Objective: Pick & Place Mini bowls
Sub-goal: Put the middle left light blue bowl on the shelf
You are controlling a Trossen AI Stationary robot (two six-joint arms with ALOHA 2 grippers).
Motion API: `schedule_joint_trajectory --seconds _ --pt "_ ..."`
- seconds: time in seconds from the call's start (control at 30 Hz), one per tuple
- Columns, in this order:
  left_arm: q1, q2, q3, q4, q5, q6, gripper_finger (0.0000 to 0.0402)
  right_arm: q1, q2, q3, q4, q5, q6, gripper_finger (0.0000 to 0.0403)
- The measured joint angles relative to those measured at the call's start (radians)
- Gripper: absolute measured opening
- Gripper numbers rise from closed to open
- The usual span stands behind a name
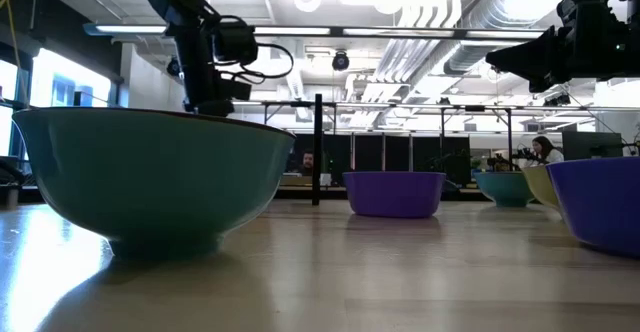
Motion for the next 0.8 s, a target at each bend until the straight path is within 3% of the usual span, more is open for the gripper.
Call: schedule_joint_trajectory --seconds 0.8 --pt "0.0 0.0 -0.001 0.015 0.034 0.006 0.0033 0.0 0.0 0.0 0.0 0.0 0.0 0.0"
